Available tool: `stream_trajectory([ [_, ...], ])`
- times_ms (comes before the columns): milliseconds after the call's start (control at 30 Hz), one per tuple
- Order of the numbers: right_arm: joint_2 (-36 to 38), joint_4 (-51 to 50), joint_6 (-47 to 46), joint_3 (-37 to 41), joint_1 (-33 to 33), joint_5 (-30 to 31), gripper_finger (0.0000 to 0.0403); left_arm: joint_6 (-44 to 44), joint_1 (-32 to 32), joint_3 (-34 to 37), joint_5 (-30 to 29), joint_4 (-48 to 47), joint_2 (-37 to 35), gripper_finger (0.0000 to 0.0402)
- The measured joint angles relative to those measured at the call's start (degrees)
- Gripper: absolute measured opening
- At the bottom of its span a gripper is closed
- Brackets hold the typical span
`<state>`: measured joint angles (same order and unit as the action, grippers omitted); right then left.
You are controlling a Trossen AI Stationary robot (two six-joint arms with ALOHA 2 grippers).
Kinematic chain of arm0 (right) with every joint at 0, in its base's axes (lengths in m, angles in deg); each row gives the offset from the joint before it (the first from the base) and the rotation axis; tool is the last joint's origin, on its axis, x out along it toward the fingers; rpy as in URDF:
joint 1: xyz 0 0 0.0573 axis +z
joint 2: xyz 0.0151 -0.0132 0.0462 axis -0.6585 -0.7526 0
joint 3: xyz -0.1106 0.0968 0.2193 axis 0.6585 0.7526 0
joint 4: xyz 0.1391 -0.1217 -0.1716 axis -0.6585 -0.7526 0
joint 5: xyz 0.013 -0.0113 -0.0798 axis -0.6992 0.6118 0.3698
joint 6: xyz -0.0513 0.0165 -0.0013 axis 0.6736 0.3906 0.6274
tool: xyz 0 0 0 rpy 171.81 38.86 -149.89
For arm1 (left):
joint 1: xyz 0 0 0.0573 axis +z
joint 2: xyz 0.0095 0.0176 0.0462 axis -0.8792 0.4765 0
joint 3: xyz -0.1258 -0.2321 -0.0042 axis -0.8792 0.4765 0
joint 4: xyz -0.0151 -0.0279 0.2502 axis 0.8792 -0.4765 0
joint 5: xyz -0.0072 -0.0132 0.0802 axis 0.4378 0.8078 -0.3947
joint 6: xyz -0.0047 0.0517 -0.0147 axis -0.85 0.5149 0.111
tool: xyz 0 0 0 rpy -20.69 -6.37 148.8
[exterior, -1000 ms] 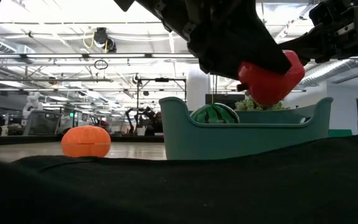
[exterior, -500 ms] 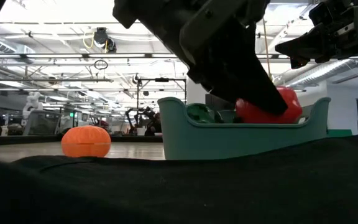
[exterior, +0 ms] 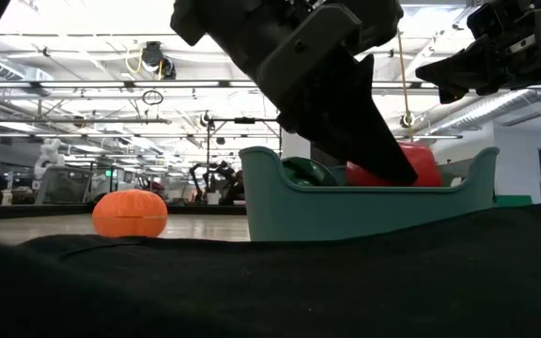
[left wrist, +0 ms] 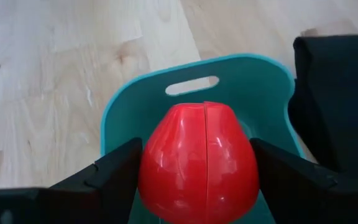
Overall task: Pick and placing Produce into tupperware
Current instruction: Put the apple toy into the green bin
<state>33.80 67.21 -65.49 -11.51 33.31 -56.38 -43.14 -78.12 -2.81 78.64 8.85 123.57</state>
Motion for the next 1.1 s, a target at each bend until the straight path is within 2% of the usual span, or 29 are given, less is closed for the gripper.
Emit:
stream_trajectory([
  [500, 0.0, 0.0, 0.0, 0.0, 0.0, 0.0, 0.0000, 7.8, 0.3, 0.0, 3.4, -0.1, 0.0, 0.0282],
  [1100, -0.1, 0.0, 0.9, 0.0, 0.0, 0.0, 0.0000, 9.0, 1.6, 0.0, 6.4, -1.8, 0.0, 0.0282],
])
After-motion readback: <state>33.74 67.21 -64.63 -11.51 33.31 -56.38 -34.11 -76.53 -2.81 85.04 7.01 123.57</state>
